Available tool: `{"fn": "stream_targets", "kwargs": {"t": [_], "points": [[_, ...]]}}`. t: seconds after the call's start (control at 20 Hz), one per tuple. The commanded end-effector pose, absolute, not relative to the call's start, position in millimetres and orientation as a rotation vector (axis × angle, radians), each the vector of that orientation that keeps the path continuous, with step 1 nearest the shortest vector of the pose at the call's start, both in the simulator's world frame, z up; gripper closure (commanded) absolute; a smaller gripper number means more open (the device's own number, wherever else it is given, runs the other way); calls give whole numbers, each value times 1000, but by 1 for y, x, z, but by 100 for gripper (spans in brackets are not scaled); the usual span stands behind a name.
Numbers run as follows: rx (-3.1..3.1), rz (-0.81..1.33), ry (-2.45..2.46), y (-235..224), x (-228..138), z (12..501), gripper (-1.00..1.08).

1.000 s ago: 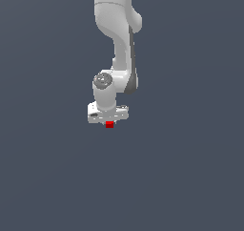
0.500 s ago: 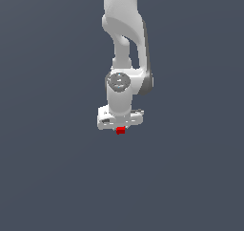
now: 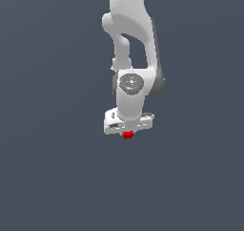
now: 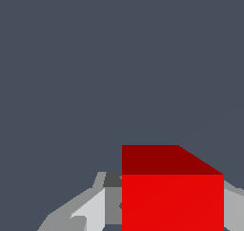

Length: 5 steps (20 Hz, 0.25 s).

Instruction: Pick up the red cube and move it to a goal position.

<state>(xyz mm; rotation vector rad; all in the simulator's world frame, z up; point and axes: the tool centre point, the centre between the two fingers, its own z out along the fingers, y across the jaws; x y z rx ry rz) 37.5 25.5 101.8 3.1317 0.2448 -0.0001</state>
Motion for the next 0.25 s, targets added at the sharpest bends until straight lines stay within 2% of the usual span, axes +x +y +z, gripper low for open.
{"fn": "stream_targets", "kwargs": {"t": [0.0,0.2], "points": [[3132,0,243,29,42,104,108],[3132,0,244,30,44,105,108]]}}
